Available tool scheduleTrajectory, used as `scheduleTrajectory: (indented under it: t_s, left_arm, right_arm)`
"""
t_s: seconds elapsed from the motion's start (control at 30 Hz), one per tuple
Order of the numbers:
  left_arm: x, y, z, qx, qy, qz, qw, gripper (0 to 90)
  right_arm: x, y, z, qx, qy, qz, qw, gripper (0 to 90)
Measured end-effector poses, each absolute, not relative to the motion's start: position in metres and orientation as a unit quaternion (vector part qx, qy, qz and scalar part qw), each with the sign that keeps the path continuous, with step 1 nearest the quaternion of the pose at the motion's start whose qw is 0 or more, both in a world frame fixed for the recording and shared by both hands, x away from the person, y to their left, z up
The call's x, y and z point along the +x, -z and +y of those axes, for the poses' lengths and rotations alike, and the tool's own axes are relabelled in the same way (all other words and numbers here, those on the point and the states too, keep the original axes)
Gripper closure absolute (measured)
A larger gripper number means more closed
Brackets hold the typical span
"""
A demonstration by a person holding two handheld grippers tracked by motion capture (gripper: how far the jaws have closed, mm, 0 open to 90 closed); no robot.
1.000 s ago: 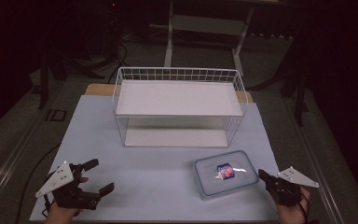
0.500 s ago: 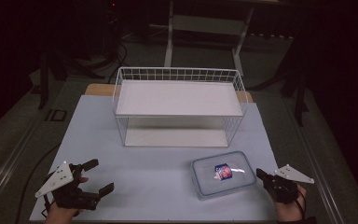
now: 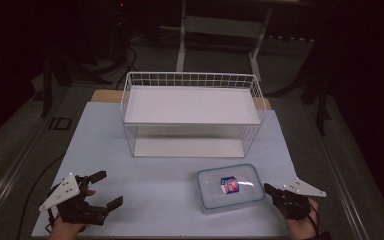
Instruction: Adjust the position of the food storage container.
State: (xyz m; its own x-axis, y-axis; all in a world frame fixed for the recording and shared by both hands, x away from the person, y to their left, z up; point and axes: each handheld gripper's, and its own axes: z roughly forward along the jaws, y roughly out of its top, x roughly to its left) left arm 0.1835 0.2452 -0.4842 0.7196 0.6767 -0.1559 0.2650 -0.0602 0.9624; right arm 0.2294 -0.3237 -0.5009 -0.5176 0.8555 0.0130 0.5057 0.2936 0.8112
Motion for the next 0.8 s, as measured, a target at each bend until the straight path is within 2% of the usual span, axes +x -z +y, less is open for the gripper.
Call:
scheduleTrajectory:
  t_s: [0.33, 0.8]
  left_arm:
    - [0.184, 0.485, 0.244, 0.711, -0.17, 0.33, 0.598, 0.0]
    - [0.184, 0.486, 0.242, 0.715, -0.166, 0.327, 0.595, 0.0]
  right_arm:
    - [0.224, 0.5, -0.296, 0.395, -0.408, 0.802, 0.185, 90.0]
    - [0.233, 0.499, -0.289, 0.399, -0.401, 0.803, 0.19, 90.0]
